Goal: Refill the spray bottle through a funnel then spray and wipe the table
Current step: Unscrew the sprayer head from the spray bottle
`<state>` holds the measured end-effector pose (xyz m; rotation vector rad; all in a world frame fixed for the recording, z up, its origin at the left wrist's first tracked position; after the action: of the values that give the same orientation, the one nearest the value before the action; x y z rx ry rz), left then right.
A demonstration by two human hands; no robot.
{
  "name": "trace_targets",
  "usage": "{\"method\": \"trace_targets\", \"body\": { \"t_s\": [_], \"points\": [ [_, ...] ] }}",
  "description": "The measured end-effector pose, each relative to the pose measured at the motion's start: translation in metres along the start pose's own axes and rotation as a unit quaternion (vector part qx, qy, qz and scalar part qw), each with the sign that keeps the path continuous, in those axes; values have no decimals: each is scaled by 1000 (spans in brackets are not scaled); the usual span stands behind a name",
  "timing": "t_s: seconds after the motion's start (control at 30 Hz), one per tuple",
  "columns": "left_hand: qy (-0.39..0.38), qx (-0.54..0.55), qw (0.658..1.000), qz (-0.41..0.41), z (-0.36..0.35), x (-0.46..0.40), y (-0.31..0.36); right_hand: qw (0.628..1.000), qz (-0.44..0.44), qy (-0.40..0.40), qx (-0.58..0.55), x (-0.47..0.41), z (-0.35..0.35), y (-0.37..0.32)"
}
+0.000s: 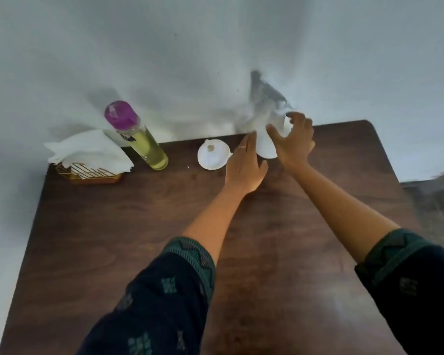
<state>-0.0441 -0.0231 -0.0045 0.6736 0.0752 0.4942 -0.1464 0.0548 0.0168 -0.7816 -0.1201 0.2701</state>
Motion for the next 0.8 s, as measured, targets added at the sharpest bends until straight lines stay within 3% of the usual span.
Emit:
{"method": "trace_targets", "body": {
  "t_s": [0.37, 0.8],
  "points": [
    [2, 1, 1000, -31, -7, -26, 0, 997, 65, 13, 25, -5, 0, -5],
    [88, 6, 993, -73, 59, 114, 18, 988, 149, -39, -12, 121, 44, -45]
  ]
}}
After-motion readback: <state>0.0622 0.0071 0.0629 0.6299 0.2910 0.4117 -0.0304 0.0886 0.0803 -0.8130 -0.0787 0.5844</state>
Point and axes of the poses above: each hand's wrist, its own x-axis away from the middle knuckle, its own z-axis out of the back of the hand, y = z × x, the point moved 5 cm from there along -x, towards the middle knuckle, and after that the axes turned 5 degrees about x, right-handed, at the moved point
